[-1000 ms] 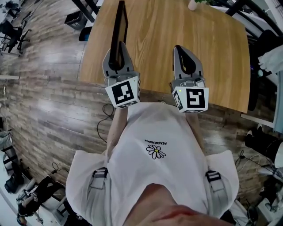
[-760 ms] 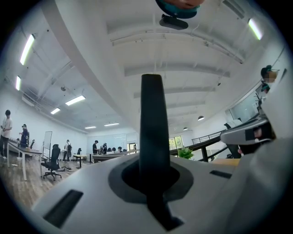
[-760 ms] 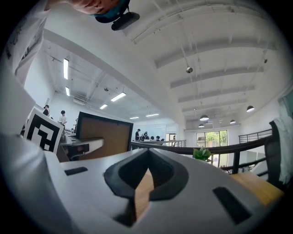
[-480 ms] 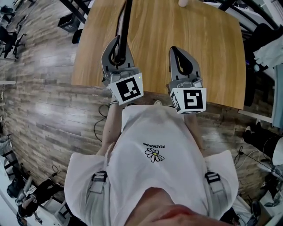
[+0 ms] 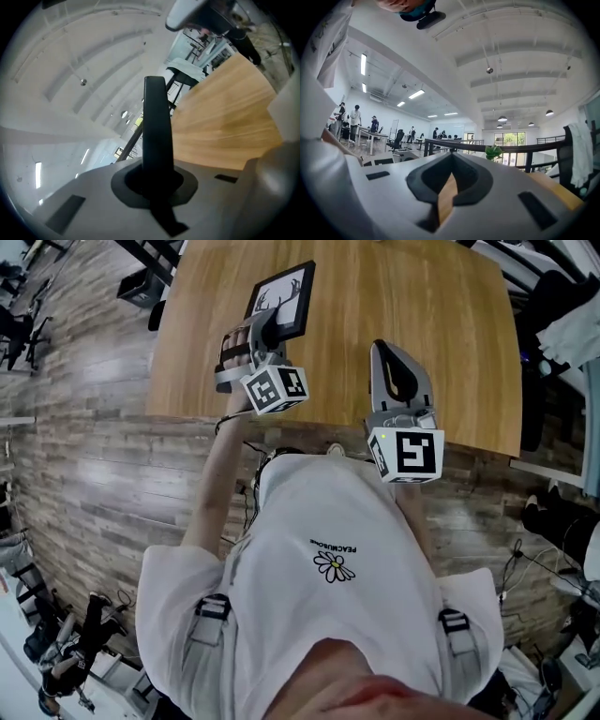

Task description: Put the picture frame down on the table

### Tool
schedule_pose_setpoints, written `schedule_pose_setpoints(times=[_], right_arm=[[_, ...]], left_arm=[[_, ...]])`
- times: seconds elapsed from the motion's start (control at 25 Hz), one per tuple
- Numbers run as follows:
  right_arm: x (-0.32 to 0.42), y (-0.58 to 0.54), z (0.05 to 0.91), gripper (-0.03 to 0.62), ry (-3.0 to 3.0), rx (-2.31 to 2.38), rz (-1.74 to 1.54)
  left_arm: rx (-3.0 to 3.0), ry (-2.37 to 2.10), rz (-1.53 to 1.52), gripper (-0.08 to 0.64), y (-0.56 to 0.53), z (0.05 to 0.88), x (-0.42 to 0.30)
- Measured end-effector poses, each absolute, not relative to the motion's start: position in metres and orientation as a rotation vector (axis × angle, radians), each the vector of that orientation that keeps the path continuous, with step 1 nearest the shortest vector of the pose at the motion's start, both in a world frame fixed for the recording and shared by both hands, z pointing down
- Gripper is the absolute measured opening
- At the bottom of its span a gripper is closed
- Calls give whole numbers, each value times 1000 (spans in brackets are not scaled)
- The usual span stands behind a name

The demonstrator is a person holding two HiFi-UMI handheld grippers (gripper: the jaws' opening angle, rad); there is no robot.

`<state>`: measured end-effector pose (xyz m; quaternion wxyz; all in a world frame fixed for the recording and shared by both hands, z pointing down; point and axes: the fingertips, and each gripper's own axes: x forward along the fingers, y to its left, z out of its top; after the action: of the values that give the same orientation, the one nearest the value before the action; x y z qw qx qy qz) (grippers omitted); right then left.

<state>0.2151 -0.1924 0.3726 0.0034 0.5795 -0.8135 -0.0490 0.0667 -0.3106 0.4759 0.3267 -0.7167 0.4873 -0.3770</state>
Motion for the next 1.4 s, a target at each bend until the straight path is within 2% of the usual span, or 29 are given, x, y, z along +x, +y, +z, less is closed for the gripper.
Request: schedule_pose_setpoints(times=[0.56,1.12,1.4], right_arm=[[239,-168,409,9,-2491,1834,-36],[248,-160,407,9,-2484,1806,-74],[250,-155,412,9,-2490,1815,-54]], left_arm=[[-1789,884,-1333,43,-297,604,95],[-1846,747,-1441,44,-288,637,96],[-2009,606,-1603,199,-273,660,96]])
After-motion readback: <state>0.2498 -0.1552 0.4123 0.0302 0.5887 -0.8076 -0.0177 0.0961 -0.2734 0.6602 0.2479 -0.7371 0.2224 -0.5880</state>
